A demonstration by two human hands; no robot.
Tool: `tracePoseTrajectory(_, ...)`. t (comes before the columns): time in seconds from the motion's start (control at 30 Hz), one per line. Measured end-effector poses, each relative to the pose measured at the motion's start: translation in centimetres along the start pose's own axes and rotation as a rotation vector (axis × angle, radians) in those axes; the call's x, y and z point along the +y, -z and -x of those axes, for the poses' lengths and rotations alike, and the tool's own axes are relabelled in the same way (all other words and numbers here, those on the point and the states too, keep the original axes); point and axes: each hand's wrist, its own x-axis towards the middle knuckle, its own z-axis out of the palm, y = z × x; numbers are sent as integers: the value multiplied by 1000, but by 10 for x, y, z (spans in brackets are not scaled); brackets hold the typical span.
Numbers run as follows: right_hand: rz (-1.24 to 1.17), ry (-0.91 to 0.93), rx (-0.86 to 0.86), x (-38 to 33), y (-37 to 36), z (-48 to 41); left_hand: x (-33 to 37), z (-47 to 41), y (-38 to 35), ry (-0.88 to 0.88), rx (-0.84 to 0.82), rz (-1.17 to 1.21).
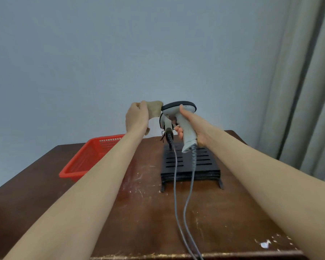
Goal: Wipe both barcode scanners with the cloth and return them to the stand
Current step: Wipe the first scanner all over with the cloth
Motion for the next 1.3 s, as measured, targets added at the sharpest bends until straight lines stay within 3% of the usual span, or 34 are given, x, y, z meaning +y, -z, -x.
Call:
tracePoseTrajectory(0.23,-92,-8,118,-9,41,18,19,19,-33,-75,-74,20)
tracePoseTrajectory(0.37,-150,-18,192,-7,56,19,21,36,-43,-345,-93,-20)
tracePoseTrajectory(0.47,-187,-7,204,-4,59,17,25,52,-54,-492,-207,-133)
tracePoseTrajectory(0.67,-206,39,94,1,62,19,22,69,-73,-448,-467,-153)
tracePoseTrajectory(0.8,-210,58,114,3,67,16,12,65,-76,-436,-574,-76)
tracePoseTrajectory(1.3,-137,67,157,11,73,13,13,63,-81,-621,-407,-146)
